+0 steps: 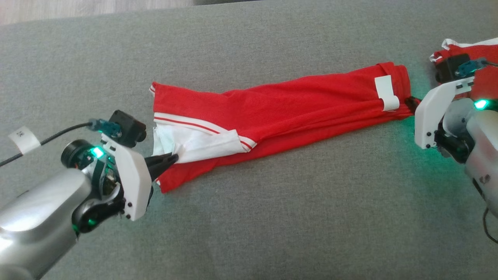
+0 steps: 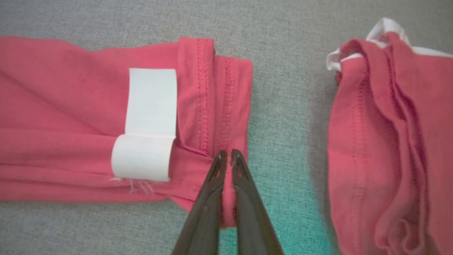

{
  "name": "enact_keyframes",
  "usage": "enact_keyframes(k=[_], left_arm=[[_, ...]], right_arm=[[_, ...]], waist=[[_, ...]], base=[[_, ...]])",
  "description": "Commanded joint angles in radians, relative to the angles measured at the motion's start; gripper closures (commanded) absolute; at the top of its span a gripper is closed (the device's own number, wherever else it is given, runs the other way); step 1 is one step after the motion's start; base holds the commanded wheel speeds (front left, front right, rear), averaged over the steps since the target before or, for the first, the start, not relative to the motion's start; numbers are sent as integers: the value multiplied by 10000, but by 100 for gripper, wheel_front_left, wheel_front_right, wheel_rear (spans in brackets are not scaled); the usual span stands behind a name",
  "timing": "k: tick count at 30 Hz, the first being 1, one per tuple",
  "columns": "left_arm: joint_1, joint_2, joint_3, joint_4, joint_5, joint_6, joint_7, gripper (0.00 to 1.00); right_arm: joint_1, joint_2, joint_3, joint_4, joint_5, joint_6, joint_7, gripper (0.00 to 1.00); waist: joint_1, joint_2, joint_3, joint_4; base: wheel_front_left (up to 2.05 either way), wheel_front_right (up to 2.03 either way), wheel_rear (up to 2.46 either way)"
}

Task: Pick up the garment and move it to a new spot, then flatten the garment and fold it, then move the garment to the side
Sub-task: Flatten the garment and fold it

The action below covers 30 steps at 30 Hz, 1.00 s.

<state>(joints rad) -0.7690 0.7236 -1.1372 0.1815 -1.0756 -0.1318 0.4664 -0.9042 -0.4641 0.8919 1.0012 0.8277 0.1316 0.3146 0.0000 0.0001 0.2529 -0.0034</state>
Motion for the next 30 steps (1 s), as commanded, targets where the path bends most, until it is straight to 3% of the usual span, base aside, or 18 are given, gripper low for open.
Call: enact_keyframes(k=[1,3,8,12,21,26,30], left_arm=[[-258,442,421,-150,159,105,-69,100],[-258,316,447,-77,353,264,-336,0],[-325,122,662,193,725,616,-1106,0],[-447,-148,1264,555,938,1230,-2349,0],[-167,-1023,2935,813,1065,2707,-6042,0],[586,-1360,3689,653,802,2871,-7101,0],[1498,-1740,4596,334,1314,3068,-7270,0]], right_arm=[[-4,-322,46,-124,105,-9,-53,0],[-34,-278,57,-111,283,-9,-93,0],[-247,-190,13,-100,633,-9,-404,0],[-517,-138,-90,-112,833,-9,-833,0],[-812,345,-680,-314,935,-9,-3413,0],[-673,812,-1327,-283,748,-9,-5431,0],[-298,1239,-2414,-776,153,-9,-5750,0]], waist=[[0,-1,8,-25],[0,-1,-5,-70],[0,-1,-188,-236],[0,-1,-459,-380],[0,-1,-1203,-627],[0,-1,-1508,-724],[0,-1,-1683,-787]], base=[[0,0,0],[0,0,0],[0,0,0],[0,0,0],[0,0,0],[0,0,0],[0,0,0]])
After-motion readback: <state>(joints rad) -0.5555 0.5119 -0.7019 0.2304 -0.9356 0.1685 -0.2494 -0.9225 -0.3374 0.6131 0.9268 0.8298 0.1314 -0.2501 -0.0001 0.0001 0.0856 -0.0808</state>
